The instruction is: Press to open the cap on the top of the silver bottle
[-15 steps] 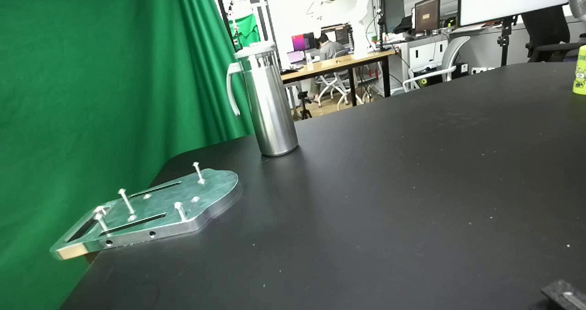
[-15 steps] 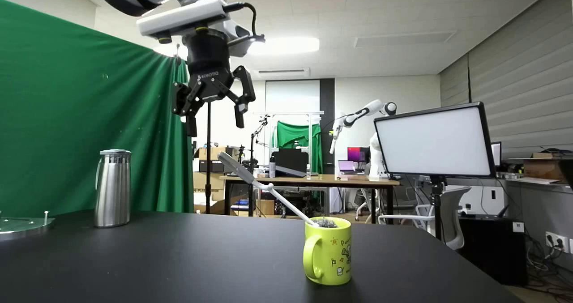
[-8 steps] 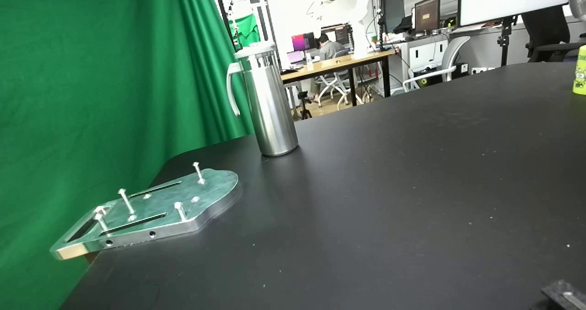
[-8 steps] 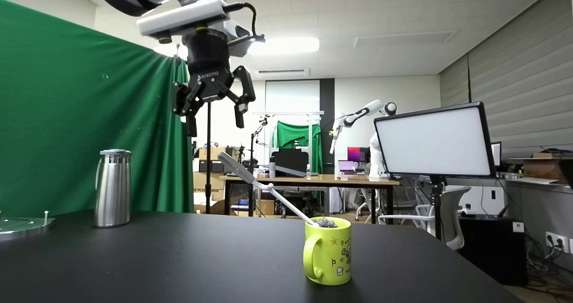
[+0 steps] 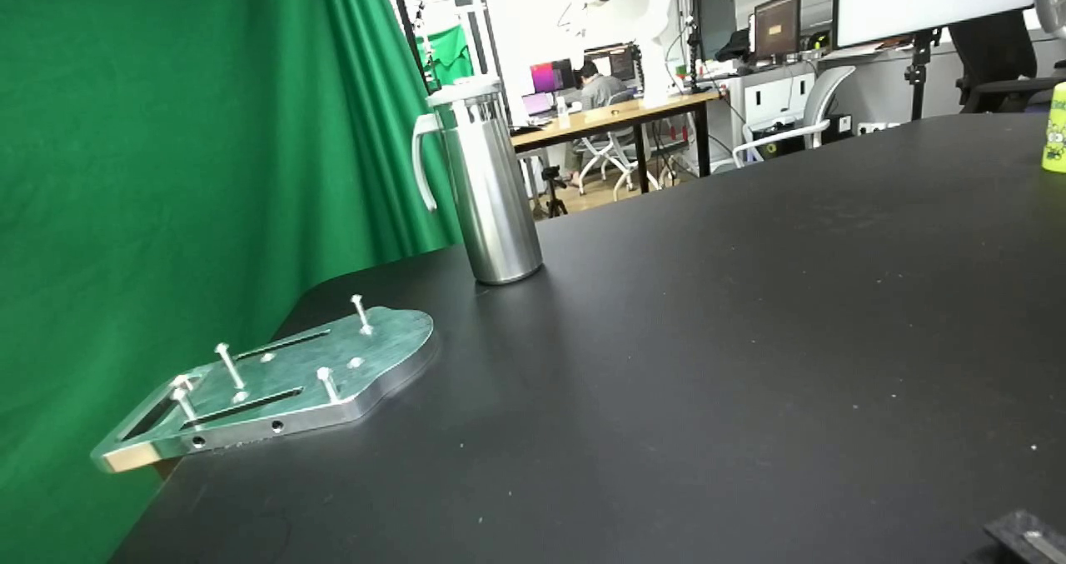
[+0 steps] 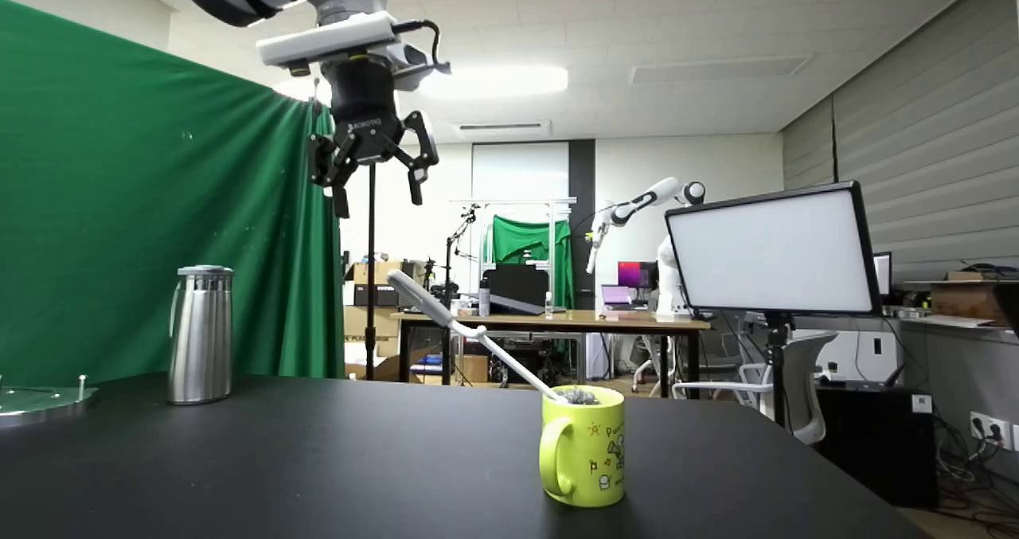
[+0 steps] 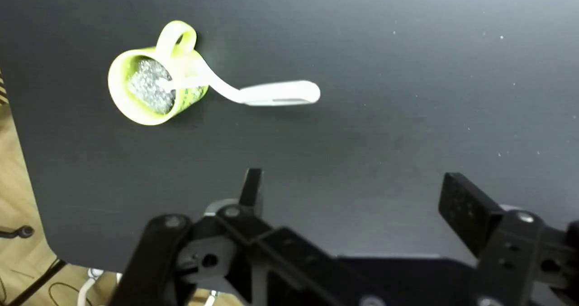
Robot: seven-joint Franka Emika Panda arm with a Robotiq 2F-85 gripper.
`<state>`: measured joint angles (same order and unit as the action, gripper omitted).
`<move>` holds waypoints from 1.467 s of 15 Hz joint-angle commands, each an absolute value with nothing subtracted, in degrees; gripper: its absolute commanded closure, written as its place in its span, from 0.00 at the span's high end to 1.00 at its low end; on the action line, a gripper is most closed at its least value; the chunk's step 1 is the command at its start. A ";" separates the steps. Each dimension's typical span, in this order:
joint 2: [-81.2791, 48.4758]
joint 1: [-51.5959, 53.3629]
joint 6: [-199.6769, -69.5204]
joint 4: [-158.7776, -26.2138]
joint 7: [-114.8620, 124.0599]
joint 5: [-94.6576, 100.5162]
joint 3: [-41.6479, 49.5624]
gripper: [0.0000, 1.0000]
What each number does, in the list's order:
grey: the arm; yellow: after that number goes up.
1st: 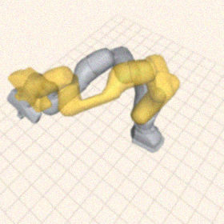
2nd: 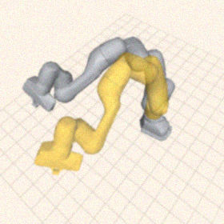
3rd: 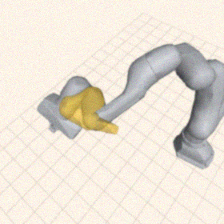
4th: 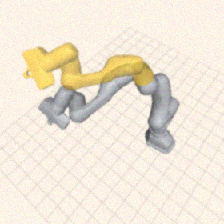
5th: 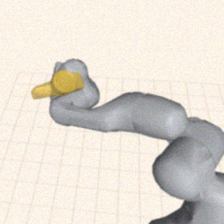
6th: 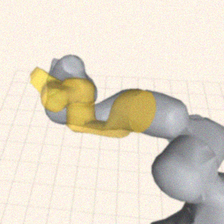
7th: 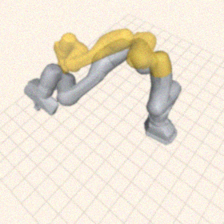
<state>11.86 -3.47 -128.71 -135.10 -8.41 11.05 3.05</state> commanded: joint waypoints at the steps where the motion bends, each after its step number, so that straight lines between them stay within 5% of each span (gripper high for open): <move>1: 4.33 -0.88 -126.13 -123.78 -9.04 8.45 1.25 0.74; 8: -10.26 3.14 -117.83 -102.36 -14.25 2.91 -3.25 0.25; 9: -5.03 2.63 -122.61 -110.36 -11.44 4.73 -2.65 0.19; 10: -6.51 2.95 -121.97 -108.55 -11.68 4.49 -3.03 0.36; 13: -6.78 2.79 -122.36 -109.04 -11.68 4.56 -2.91 0.19; 19: -6.44 2.65 -122.36 -109.19 -11.69 4.55 -2.82 0.19; 20: -6.44 2.65 -122.36 -109.20 -11.69 4.55 -2.82 0.05; 22: -9.73 3.79 -122.02 -104.84 -12.05 4.27 -4.00 0.00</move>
<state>-6.67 2.84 -122.64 -109.21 -11.77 4.53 -2.81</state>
